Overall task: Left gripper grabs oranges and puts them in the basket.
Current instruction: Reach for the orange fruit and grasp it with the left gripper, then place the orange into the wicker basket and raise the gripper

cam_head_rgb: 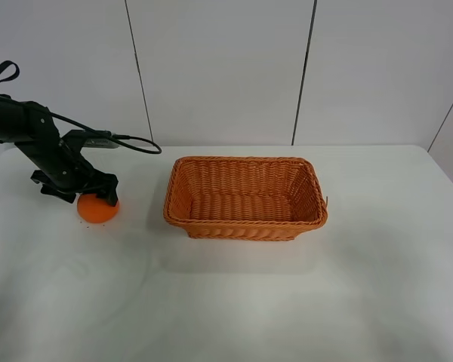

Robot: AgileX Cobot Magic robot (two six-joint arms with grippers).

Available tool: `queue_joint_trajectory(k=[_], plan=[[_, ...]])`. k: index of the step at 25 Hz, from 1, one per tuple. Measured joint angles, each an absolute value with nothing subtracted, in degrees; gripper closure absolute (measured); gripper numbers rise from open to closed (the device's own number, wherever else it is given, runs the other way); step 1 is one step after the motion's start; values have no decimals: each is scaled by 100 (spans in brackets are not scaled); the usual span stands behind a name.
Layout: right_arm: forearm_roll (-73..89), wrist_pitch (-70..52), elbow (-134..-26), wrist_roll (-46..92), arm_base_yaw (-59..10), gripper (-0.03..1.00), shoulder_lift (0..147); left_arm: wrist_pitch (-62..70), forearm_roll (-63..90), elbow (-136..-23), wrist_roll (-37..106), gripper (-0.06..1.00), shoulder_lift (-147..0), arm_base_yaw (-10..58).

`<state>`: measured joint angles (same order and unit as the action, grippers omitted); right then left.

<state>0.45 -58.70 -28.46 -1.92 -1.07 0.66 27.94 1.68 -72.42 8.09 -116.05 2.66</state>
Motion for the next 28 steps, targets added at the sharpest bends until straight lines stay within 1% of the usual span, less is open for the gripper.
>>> queue_joint_trajectory(k=[2, 4, 6, 8, 12, 14, 16, 17, 18, 28], plan=[[45, -5870, -2846, -192, -107, 27, 66, 2680, 168, -7242, 904, -5, -11616, 266], [45, -5870, -2846, -192, -107, 27, 66, 2570, 168, -7242, 1033, -3, -11616, 266], [45, -5870, -2846, -192, -107, 27, 66, 2535, 174, -7242, 1121, 3, -11616, 266], [45, -5870, -2846, -192, -107, 27, 66, 2524, 181, -7242, 1146, 11, -11616, 266], [45, -5870, -2846, -192, -107, 27, 66, 2519, 181, -7242, 1151, 37, -11618, 280], [45, -5870, -2846, -192, -107, 27, 66, 2534, 181, -7242, 1157, 55, -11618, 280], [45, -5870, -2846, -192, -107, 27, 66, 2585, 181, -7242, 1158, 71, -11618, 280], [45, -5870, -2846, -192, -107, 27, 66, 2607, 181, -7242, 1162, 77, -11618, 280], [45, -5870, -2846, -192, -107, 27, 66, 2622, 181, -7242, 1164, 79, -11618, 280], [45, -5870, -2846, -192, -107, 27, 66, 2982, 181, -7259, 1127, 79, -11530, 284]])
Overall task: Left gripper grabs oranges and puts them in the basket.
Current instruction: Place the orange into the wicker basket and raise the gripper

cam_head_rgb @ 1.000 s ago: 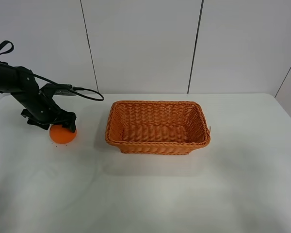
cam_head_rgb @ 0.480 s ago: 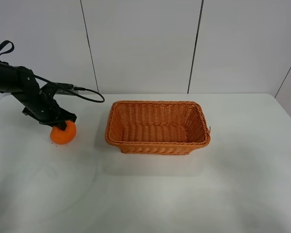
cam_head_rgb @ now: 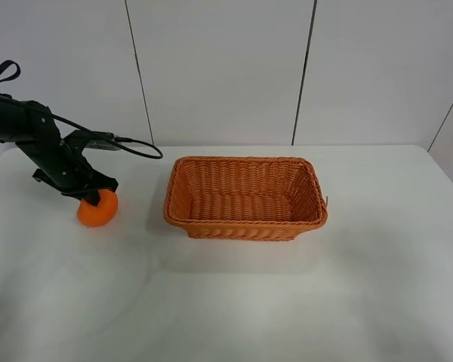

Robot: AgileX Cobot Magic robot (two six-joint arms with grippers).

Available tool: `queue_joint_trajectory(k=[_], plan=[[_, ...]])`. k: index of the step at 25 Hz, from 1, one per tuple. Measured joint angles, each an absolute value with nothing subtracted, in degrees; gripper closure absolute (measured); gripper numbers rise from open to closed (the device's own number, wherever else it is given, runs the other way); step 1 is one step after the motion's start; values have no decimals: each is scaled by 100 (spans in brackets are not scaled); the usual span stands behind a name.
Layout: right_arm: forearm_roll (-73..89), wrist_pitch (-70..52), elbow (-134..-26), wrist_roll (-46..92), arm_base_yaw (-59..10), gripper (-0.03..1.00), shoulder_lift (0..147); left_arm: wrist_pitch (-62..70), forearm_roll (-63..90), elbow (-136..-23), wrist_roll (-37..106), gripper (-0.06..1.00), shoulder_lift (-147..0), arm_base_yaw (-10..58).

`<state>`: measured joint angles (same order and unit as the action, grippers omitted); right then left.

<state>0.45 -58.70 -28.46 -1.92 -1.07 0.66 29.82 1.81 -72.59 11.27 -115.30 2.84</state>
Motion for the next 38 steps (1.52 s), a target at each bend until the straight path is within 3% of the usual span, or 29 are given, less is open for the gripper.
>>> queue_joint_trajectory(k=[12, 18, 25, 38], plan=[[45, -5870, -2846, -192, -107, 27, 66, 3823, 1137, -7259, 1213, 79, -9818, 284], [45, -5870, -2846, -192, -107, 27, 66, 4172, 2158, -7316, 1940, 79, -9150, 407], [45, -5870, -2846, -192, -107, 27, 66, 4358, 2278, -8179, 1923, 79, -9579, 1466], [45, -5870, -2846, -192, -107, 27, 66, 4767, 1548, -10788, 1289, 79, -12251, 3293]])
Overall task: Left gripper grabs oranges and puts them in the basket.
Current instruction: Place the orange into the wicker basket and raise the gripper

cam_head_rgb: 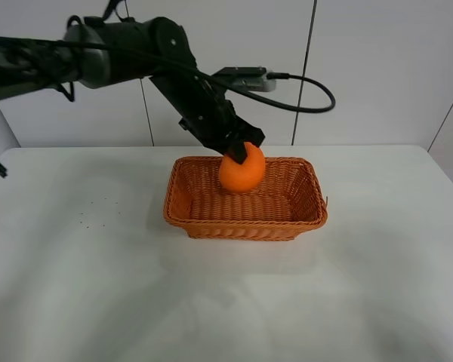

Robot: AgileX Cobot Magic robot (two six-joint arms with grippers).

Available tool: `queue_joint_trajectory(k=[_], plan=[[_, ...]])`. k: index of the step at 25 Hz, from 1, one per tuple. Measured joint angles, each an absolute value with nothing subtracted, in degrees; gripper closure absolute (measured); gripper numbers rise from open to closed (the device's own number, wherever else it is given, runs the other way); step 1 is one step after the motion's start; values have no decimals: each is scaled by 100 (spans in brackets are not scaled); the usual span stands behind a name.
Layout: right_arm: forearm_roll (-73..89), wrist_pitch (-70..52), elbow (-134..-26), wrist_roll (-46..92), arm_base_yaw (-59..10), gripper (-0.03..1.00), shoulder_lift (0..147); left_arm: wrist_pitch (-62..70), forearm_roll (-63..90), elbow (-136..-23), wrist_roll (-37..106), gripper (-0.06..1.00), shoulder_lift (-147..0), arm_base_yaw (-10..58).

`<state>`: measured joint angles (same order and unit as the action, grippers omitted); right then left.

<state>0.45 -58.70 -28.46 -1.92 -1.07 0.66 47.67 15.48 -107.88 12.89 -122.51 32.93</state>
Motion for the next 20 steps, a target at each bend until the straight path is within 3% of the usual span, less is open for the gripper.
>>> queue_joint_trajectory(k=[7, 20], plan=[[45, -5870, -2846, -192, -107, 27, 66, 5252, 810, -11921, 865, 80, -13226, 3502], [45, -5870, -2846, -192, -107, 27, 66, 5171, 606, -12020, 845, 80, -13772, 3492]])
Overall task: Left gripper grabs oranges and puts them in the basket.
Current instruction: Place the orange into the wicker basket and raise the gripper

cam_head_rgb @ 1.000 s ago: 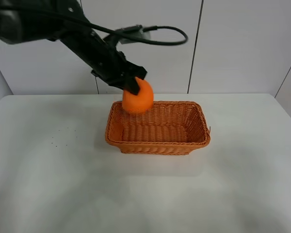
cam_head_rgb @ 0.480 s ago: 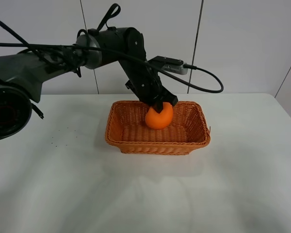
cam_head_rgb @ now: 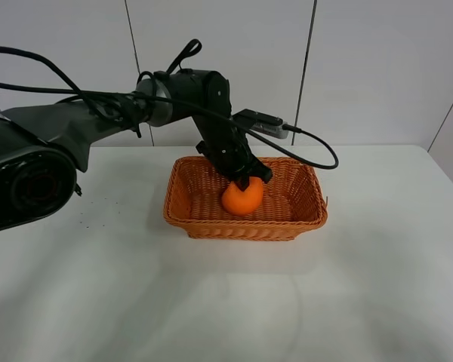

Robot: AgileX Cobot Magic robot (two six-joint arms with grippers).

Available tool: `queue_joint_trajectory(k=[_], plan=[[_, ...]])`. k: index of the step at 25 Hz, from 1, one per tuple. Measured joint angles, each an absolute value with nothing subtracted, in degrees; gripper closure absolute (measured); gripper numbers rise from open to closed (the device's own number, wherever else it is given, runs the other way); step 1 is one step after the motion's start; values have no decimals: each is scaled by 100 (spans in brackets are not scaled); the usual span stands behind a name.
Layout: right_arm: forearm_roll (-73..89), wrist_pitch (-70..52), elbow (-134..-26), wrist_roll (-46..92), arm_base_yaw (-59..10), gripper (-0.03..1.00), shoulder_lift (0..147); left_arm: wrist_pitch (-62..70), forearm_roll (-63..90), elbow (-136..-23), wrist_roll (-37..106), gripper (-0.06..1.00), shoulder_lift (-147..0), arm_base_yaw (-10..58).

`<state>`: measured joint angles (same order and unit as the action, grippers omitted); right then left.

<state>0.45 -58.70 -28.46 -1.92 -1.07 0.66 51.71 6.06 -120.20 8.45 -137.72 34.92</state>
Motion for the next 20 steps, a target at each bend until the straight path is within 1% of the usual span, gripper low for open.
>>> queue_joint_trajectory(k=[20], plan=[[45, -5870, -2846, -192, -107, 27, 66, 5064, 630, -12046, 843, 80, -13992, 3492]])
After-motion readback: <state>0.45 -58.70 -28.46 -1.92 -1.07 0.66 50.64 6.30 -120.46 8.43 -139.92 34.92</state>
